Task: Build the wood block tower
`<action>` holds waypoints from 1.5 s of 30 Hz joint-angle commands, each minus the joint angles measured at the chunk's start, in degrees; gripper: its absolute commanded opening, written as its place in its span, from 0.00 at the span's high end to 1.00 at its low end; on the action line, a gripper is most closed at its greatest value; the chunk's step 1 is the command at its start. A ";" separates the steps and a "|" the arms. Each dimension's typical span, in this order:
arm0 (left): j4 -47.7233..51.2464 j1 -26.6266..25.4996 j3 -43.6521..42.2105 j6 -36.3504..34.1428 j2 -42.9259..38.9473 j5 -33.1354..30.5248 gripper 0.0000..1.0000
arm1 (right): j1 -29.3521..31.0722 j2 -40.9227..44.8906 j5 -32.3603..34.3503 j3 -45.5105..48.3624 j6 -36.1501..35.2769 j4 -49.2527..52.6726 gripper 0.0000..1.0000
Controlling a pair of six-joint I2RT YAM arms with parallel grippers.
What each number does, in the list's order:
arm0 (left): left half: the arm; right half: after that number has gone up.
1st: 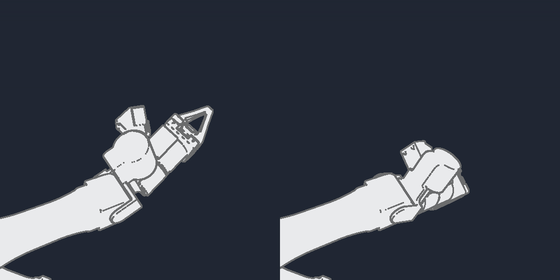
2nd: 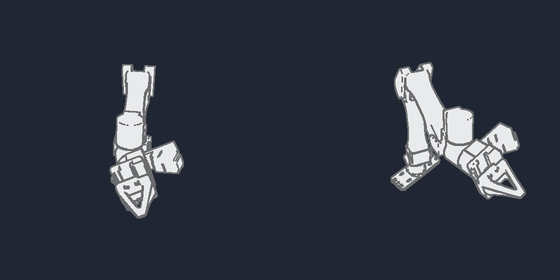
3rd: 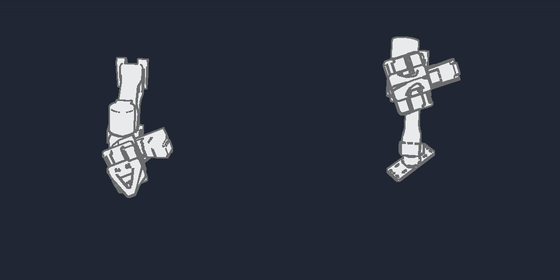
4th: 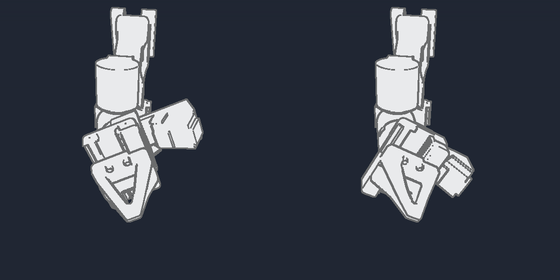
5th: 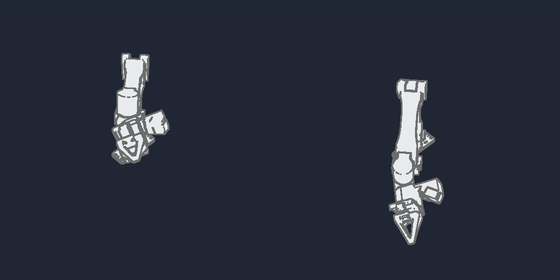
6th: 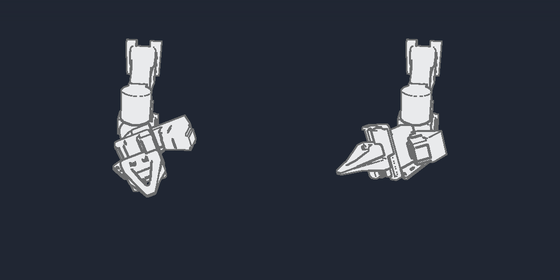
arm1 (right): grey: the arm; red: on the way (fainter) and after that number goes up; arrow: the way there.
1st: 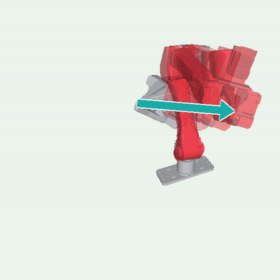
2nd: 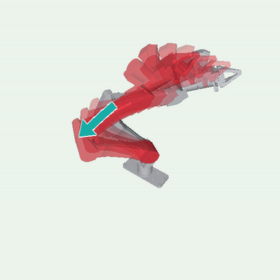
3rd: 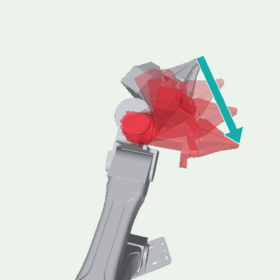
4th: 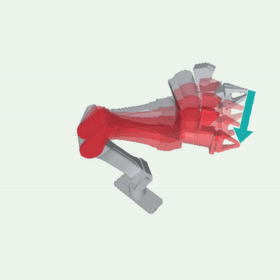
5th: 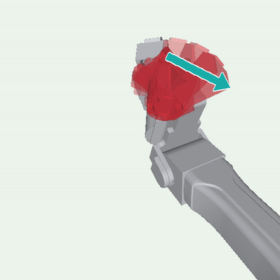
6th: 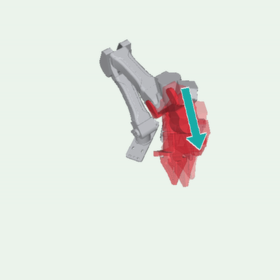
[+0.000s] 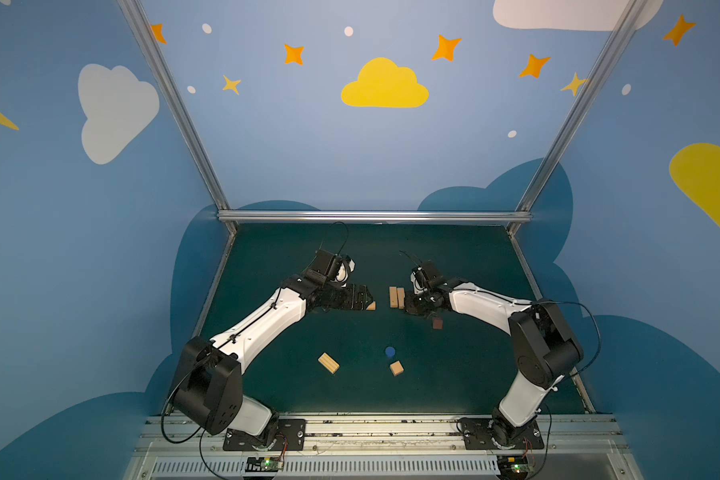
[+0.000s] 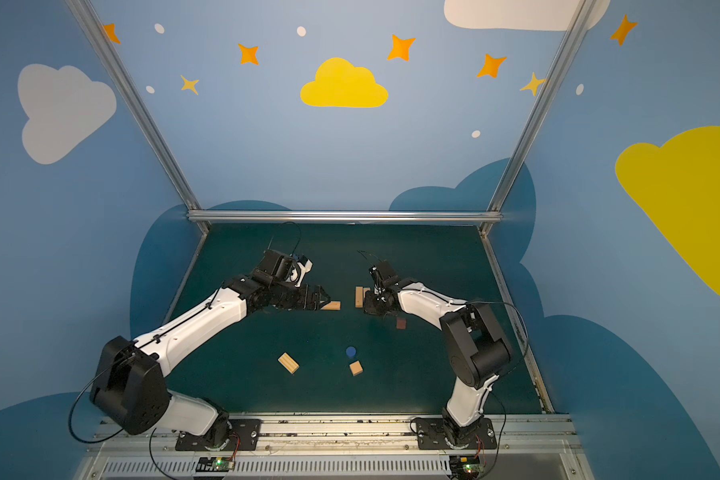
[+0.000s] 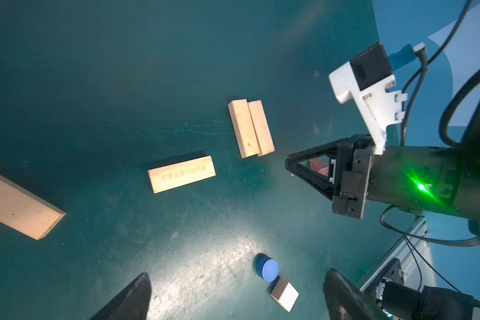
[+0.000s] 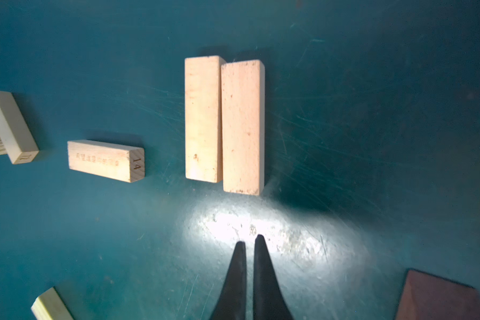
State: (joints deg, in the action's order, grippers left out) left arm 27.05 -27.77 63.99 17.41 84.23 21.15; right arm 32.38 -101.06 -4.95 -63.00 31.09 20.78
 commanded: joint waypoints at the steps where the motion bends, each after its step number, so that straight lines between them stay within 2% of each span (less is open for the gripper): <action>1: 0.48 -0.18 0.96 -0.09 -1.22 0.12 0.03 | -0.21 -1.72 0.80 -1.36 0.37 0.89 1.00; 45: 0.20 -0.15 0.51 0.41 -1.28 0.30 0.04 | -0.24 -8.01 -0.50 -4.87 1.08 -0.84 1.00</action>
State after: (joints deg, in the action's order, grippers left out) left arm 27.05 -27.81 63.99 17.72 84.20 21.37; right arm 32.34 -107.94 -5.08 -66.46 31.75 19.88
